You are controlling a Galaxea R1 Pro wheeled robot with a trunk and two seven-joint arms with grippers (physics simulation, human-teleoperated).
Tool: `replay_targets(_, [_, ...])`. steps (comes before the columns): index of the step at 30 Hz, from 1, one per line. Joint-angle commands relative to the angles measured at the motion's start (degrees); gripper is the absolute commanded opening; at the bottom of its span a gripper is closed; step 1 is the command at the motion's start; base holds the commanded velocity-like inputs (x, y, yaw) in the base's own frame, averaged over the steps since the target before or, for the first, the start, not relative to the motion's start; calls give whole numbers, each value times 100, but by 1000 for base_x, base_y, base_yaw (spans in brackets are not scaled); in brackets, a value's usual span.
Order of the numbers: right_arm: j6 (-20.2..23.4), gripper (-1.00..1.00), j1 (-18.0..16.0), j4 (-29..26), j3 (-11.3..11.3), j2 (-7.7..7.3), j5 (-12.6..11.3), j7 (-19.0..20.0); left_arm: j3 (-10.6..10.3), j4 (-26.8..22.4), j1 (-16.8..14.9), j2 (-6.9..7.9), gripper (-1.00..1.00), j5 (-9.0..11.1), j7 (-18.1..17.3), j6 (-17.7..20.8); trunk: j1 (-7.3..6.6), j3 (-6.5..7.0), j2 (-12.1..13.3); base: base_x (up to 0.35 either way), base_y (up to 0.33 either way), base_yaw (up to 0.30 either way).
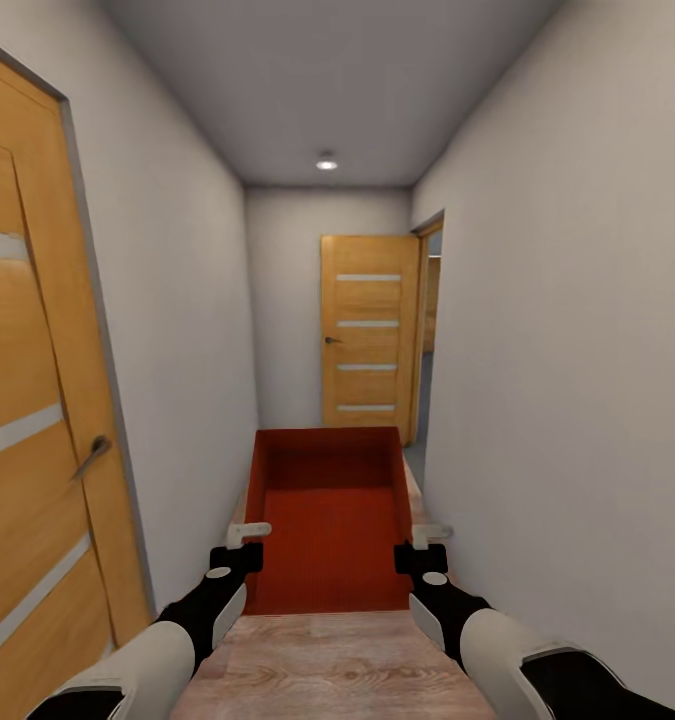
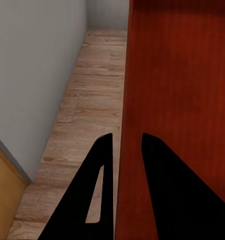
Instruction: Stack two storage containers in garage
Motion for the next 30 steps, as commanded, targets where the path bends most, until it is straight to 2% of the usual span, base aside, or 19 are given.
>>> replay_targets(1, [-100,-100,-7,-12,-134,-1,18,-49,105,25,0,330,-100,-5,72,-24,5,-1,-3,329,0,0])
replay_targets(13, [-100,-100,-7,-12,-134,-1,17,-49,102,25,0,385,-100,10,72,-23,5,-1,-3,329,0,0])
replay_targets(30, [-91,-100,-7,-12,-134,-1,17,-49,101,17,0,391,-100,12,72,-23,5,-1,-3,329,0,0])
